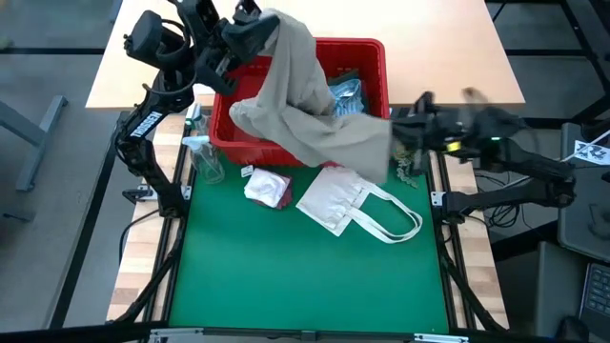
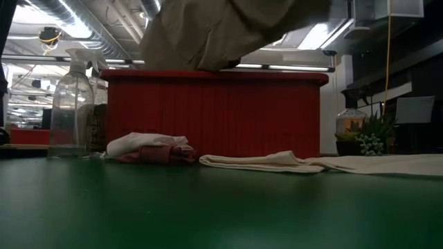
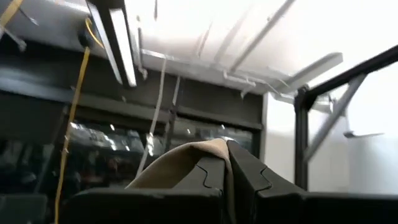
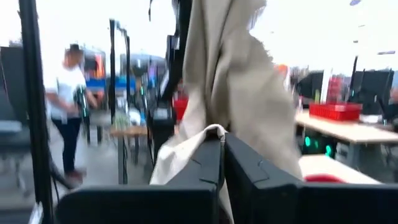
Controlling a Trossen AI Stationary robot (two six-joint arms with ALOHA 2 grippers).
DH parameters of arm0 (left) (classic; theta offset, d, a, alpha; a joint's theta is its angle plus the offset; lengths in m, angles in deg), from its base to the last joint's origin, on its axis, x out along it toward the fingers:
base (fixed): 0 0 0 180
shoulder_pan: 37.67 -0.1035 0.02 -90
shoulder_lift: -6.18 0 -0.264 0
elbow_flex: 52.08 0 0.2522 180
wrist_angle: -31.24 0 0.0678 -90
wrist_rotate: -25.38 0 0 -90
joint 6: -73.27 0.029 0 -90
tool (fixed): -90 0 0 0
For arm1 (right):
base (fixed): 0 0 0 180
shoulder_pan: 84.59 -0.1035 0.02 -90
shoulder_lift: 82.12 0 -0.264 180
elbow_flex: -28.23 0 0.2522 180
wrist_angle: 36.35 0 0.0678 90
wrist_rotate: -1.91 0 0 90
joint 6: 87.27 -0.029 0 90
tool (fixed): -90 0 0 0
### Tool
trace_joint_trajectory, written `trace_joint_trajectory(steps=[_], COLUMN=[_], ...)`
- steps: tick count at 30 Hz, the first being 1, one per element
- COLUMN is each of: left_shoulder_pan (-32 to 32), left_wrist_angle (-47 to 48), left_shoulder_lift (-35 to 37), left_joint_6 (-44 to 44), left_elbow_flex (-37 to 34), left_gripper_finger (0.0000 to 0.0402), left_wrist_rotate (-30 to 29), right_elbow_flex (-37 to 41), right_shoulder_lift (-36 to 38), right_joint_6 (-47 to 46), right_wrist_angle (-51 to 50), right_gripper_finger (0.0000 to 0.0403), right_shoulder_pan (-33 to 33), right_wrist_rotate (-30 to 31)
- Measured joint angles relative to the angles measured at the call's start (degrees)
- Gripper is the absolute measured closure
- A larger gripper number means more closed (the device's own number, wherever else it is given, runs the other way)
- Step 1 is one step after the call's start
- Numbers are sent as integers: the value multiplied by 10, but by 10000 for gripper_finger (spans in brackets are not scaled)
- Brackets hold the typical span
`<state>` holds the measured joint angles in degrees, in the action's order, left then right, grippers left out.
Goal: Fold Laundry from Bin
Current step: Remove the gray shorts from the red bin
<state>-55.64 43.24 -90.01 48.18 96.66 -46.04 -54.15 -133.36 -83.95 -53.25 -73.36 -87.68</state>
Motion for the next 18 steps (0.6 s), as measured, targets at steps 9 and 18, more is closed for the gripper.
trace_joint_trajectory(steps=[9,18], left_shoulder_pan=[4,25], left_wrist_angle=[132,162], left_shoulder_lift=[-2,-3], left_joint_6=[33,74], left_elbow_flex=[0,0], left_gripper_finger=[401,401], left_wrist_rotate=[-25,-57], right_elbow_flex=[0,0], right_shoulder_lift=[72,84], right_joint_6=[-1,-43], right_wrist_angle=[54,67], right_gripper_finger=[397,400], right_shoulder_pan=[0,0], right_wrist_rotate=[6,-57])
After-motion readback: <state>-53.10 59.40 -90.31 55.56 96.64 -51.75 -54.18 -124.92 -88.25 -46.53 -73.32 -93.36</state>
